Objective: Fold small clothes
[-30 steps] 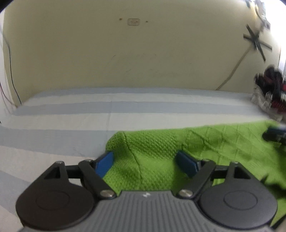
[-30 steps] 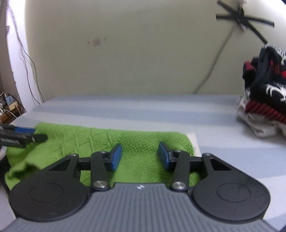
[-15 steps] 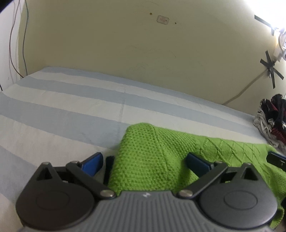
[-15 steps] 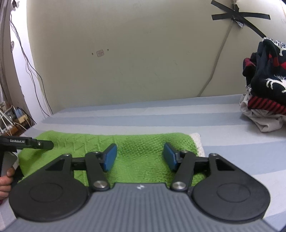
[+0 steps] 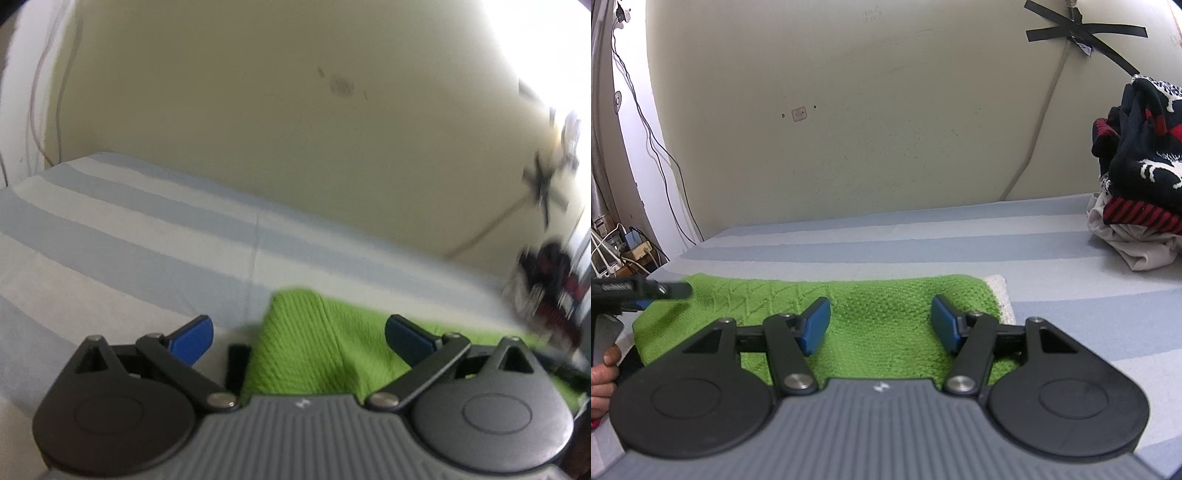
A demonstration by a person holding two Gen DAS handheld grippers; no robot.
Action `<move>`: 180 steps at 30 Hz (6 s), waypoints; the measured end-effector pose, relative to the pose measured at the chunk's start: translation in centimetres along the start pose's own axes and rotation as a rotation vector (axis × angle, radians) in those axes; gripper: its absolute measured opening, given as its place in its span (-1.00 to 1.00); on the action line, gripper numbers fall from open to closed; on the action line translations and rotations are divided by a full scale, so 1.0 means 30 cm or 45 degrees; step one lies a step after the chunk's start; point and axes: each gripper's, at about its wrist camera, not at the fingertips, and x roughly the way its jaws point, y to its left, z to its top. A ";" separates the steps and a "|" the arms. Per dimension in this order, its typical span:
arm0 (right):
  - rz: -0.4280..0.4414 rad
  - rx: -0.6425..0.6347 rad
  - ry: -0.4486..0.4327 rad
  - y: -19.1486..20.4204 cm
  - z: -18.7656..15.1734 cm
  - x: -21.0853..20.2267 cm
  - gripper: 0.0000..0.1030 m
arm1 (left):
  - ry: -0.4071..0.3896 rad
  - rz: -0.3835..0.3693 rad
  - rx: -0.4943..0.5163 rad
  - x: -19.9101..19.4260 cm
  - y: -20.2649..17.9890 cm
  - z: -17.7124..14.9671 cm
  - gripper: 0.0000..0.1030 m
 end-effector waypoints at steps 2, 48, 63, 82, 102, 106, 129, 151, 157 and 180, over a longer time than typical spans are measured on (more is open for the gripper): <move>-0.002 0.001 -0.003 0.001 -0.001 0.000 0.23 | -0.054 0.005 -0.055 -0.025 0.032 0.007 0.99; -0.210 -0.358 0.087 0.063 -0.087 -0.118 -0.01 | 0.162 -0.022 0.496 0.123 -0.441 -0.138 0.99; -0.094 -0.212 0.054 0.077 -0.069 -0.102 0.38 | 0.160 -0.038 0.476 0.115 -0.427 -0.136 1.00; 0.082 0.013 -0.007 0.006 -0.074 -0.131 0.57 | 0.177 -0.076 0.457 0.121 -0.402 -0.122 1.00; 0.100 0.028 -0.013 -0.004 -0.080 -0.139 0.62 | 0.136 -0.131 0.400 0.107 -0.374 -0.120 1.00; 0.102 0.030 -0.013 -0.005 -0.078 -0.140 0.62 | 0.142 -0.130 0.404 0.106 -0.376 -0.119 1.00; 0.103 0.036 -0.016 -0.004 -0.080 -0.141 0.64 | 0.145 -0.128 0.408 0.109 -0.379 -0.118 1.00; 0.095 0.547 0.166 -0.139 -0.096 -0.186 0.36 | 0.263 -0.489 0.453 0.069 -0.396 -0.130 0.86; 0.161 0.607 0.170 -0.051 -0.049 -0.125 -0.45 | 0.289 -0.484 0.446 0.086 -0.394 -0.123 0.87; 0.589 -0.313 0.525 0.976 0.017 0.499 -0.60 | -0.066 -0.316 -0.051 -0.321 0.157 0.046 0.99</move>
